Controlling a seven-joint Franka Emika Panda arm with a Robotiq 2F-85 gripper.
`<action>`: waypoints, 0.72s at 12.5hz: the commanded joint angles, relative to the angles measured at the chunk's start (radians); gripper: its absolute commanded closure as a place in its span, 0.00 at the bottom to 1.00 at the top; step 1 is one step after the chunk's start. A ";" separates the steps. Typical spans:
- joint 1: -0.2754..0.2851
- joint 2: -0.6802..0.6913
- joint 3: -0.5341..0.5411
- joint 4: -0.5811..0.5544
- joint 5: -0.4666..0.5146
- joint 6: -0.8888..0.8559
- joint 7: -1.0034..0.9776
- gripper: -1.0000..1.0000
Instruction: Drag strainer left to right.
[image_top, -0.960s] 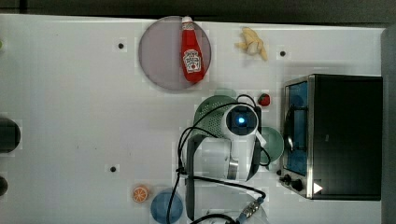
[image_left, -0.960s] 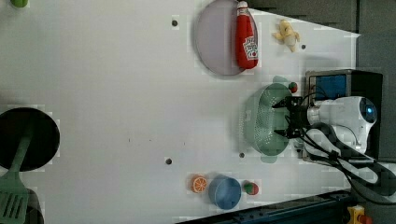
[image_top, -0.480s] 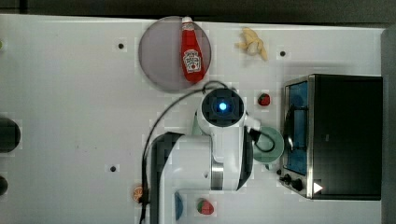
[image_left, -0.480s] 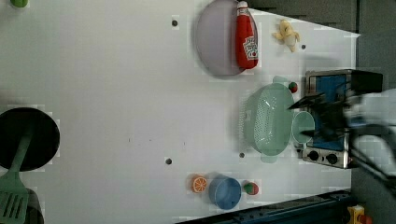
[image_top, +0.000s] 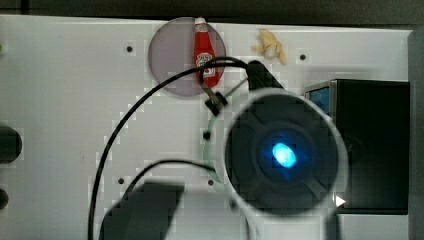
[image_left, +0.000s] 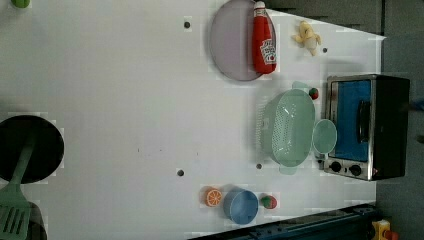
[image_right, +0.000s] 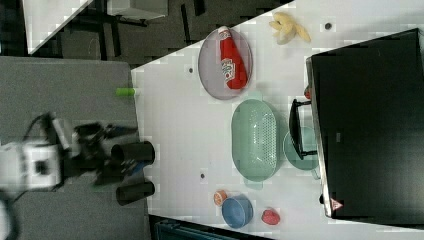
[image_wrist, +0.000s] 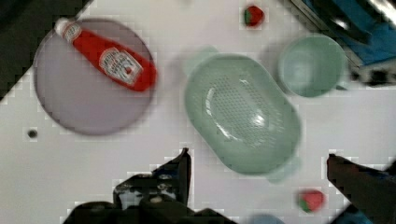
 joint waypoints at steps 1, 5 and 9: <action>-0.027 0.022 -0.007 0.054 -0.013 -0.135 -0.121 0.00; -0.027 0.026 -0.010 0.079 -0.014 -0.149 -0.133 0.00; -0.027 0.038 -0.009 0.078 -0.014 -0.149 -0.133 0.00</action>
